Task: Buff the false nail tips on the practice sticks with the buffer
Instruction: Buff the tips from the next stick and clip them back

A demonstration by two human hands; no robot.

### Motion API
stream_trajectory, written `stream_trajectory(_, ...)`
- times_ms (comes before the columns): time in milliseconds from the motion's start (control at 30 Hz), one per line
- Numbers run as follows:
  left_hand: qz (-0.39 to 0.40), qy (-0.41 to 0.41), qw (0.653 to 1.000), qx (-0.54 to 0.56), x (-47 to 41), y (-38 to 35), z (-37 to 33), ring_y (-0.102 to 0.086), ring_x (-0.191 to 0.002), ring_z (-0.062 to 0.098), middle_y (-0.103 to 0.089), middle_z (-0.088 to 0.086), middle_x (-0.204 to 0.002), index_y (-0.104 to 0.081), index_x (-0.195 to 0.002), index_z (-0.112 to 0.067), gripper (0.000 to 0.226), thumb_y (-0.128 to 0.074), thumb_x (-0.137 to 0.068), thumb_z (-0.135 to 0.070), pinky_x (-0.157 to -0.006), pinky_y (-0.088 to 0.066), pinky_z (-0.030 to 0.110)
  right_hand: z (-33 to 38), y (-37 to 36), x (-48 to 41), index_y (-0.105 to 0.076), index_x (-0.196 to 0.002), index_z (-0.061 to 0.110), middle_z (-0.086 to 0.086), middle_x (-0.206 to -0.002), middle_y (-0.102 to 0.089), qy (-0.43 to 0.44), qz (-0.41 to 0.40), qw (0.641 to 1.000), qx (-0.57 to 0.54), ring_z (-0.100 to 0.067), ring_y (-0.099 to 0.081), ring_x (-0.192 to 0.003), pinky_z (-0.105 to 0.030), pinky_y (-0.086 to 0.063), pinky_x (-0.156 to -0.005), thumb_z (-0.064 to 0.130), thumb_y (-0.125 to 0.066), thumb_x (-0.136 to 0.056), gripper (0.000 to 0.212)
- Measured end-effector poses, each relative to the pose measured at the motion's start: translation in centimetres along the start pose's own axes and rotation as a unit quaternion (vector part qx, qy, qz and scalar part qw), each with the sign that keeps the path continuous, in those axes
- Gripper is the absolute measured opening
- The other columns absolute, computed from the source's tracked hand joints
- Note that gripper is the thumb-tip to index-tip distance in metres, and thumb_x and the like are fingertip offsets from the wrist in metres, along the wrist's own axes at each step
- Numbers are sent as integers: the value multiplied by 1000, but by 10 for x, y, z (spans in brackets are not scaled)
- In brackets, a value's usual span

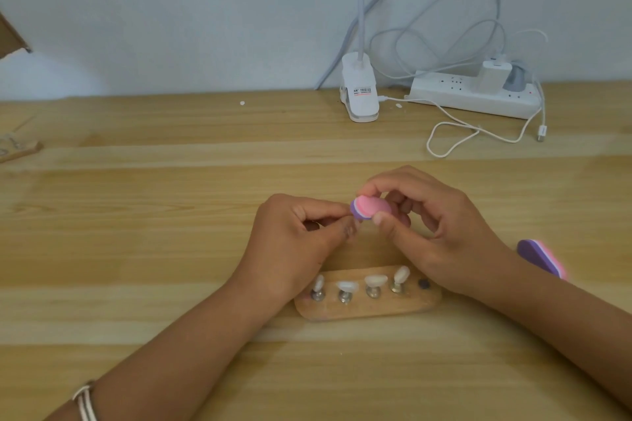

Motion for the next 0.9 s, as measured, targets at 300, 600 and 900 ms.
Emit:
stream_trajectory(300, 4, 1, 1000, 9, 0, -1, 2, -67, -68, 9, -74, -5, -68, -79, -78, -28, 17, -76, -81, -11, -71, -54, 27, -2, 2, -1, -71, -109, 15, 4, -100, -66, -5, -15, 1000, 12, -19, -57, -79, -26, -47, -70, -1, -67, -91, 24)
stream_trajectory(600, 15, 30, 998, 47, -2, 0, 5, -67, -69, 13, -75, 1, -72, -80, -81, -20, 12, -79, -77, -9, -68, -53, 24, 0, 5, -2, -71, -110, 14, -4, -100, -68, 1, -26, 1000, 5, -20, -58, -80, -22, -45, -72, 4, -64, -89, 25)
stream_trajectory(900, 14, 16, 1000, 19, -1, 0, 3, -44, -47, 4, -73, -5, -67, -80, -81, -28, 17, -78, -78, -11, -50, -38, 15, 4, 3, 0, -72, -111, 9, -5, -100, -66, 31, -8, 999, 14, -20, -57, -82, -25, -46, -73, -2, -64, -90, 26)
Point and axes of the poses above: each hand's wrist, its own x-axis away from the middle knuckle, its own y-axis out of the back of the hand, z = x × y, the point moved 5 cm from there along -x, towards the middle knuckle
